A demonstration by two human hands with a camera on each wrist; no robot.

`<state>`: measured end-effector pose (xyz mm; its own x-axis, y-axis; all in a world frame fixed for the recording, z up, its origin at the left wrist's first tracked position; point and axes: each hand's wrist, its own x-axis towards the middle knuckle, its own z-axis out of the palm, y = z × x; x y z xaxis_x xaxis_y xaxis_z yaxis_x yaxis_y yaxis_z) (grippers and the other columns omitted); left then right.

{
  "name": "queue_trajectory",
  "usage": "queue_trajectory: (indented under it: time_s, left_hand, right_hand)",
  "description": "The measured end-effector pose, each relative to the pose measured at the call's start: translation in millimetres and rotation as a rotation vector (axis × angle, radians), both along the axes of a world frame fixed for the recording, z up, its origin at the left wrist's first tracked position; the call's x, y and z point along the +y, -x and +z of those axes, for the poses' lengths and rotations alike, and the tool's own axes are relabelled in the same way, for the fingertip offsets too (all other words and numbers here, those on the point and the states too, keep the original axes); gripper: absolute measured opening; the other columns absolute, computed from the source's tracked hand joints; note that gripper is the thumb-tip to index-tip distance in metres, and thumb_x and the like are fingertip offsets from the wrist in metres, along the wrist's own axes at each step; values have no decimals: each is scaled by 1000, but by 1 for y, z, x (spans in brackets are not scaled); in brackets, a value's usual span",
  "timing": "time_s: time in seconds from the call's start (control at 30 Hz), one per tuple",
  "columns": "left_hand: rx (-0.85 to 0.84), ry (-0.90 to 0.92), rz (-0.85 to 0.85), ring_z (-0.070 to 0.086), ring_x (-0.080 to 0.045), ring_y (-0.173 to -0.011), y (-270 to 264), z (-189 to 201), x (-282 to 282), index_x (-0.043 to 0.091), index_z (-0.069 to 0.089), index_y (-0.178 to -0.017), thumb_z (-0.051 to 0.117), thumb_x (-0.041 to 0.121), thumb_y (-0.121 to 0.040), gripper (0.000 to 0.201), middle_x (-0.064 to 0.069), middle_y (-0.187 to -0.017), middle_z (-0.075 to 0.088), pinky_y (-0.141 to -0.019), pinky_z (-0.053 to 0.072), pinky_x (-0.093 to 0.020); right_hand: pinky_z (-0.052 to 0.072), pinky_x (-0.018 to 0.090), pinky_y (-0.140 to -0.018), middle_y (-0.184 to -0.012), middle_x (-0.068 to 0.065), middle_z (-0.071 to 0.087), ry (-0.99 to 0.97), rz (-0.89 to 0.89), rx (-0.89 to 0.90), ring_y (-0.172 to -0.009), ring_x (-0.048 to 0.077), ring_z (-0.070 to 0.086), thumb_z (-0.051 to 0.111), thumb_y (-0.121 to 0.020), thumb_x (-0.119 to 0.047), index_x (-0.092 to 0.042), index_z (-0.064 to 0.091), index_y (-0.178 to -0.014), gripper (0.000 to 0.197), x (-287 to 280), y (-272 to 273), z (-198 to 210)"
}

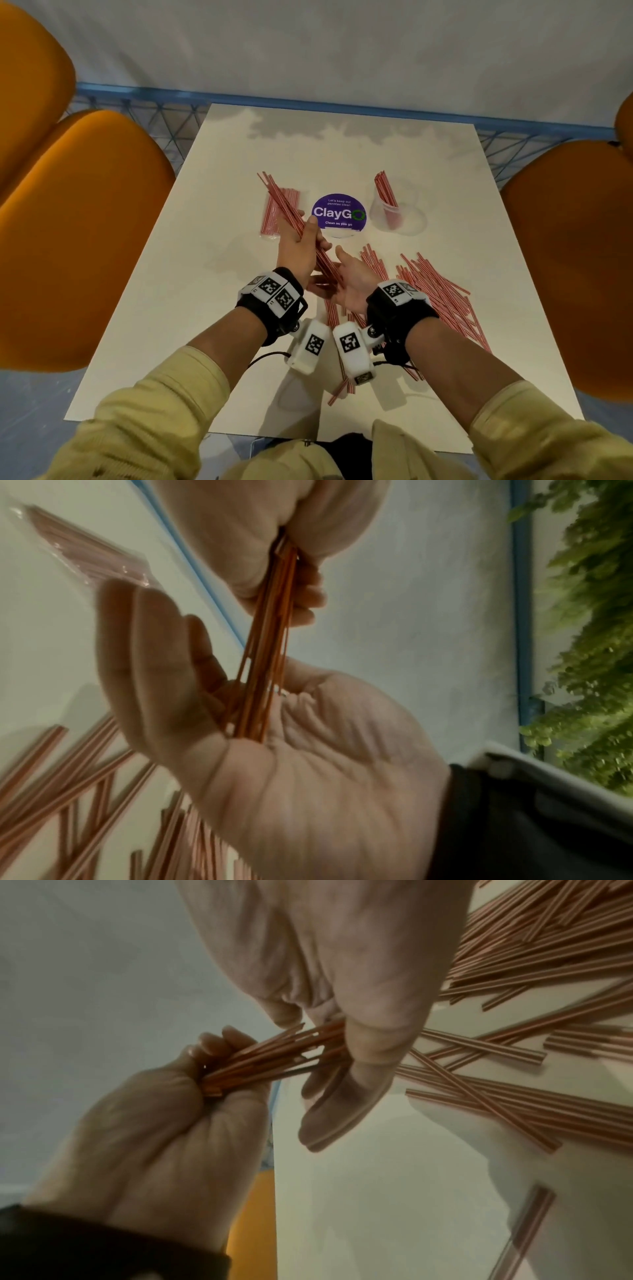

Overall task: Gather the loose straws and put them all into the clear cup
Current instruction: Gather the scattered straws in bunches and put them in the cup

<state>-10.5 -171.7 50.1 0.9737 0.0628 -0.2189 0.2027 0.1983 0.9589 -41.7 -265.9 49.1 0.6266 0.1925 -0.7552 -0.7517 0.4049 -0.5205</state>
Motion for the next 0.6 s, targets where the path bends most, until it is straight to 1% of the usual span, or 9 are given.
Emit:
queue_trajectory:
  time_s: [0.07,0.13,0.17,0.23,0.3,0.37,0.47,0.53,0.6]
  left_hand:
    - [13,20,-17,56,-7,-48,1,4,0,12,42,-113,48,28,-96,24,6,-58,51,-54,53,-26]
    - [57,31,-62,55,-10,-50,2,7,0,10,44,-96,49,33,-95,23,4,-58,50,-52,52,-25]
    - [75,30,-77,52,-11,-50,2,7,1,12,44,-87,49,34,-95,24,5,-56,48,-53,51,-25]
    - [58,10,-106,44,-10,-47,3,8,3,17,43,-76,46,34,-96,27,7,-51,42,-52,46,-23]
    - [36,-7,-163,41,-7,-45,5,8,4,11,48,-80,43,32,-98,28,6,-55,40,-46,44,-23]
    - [58,-39,-248,44,-2,-42,10,7,4,9,51,-97,41,30,-99,23,5,-61,44,-45,46,-32]
    - [86,-98,-410,35,-6,-40,18,-1,4,20,47,-85,41,31,-98,18,7,-54,36,-43,35,-22]
    - [112,-115,-480,32,-6,-38,22,-4,3,18,41,-80,42,31,-98,22,11,-47,36,-42,33,-19]
    - [133,-119,-515,31,-4,-37,25,-4,1,14,38,-84,41,30,-98,22,12,-44,35,-41,33,-18]
  right_hand:
    - [59,35,-70,-92,19,61,13,-6,-53,-77,25,63,29,-98,-46,3,52,-125,60,2,-1,-1]
    - [54,40,-82,-106,23,61,27,18,-84,-87,30,63,32,-99,-40,0,54,-122,50,4,-1,-2]
    - [53,42,-83,-108,23,61,44,41,-93,-90,32,62,32,-99,-39,-1,56,-117,48,4,-2,-3]
    - [52,38,-76,-97,19,63,129,113,-116,-83,28,62,30,-98,-47,-4,57,-104,52,3,-3,-3]
    - [50,36,-76,-89,13,62,299,146,-184,-78,24,60,29,-96,-51,-7,58,-100,53,0,-8,2]
    - [50,39,-88,-99,9,62,472,148,-330,-91,25,61,30,-97,-47,-9,56,-111,49,-3,-18,13]
    - [50,34,-88,-117,7,58,613,67,-548,-106,23,59,33,-98,-38,-15,41,-134,44,-5,-40,38]
    - [47,32,-92,-123,6,54,706,46,-667,-108,20,57,35,-99,-34,-19,34,-139,43,-3,-53,50]
    - [41,32,-100,-129,6,53,783,81,-732,-116,20,54,35,-99,-30,-16,39,-136,40,2,-60,53]
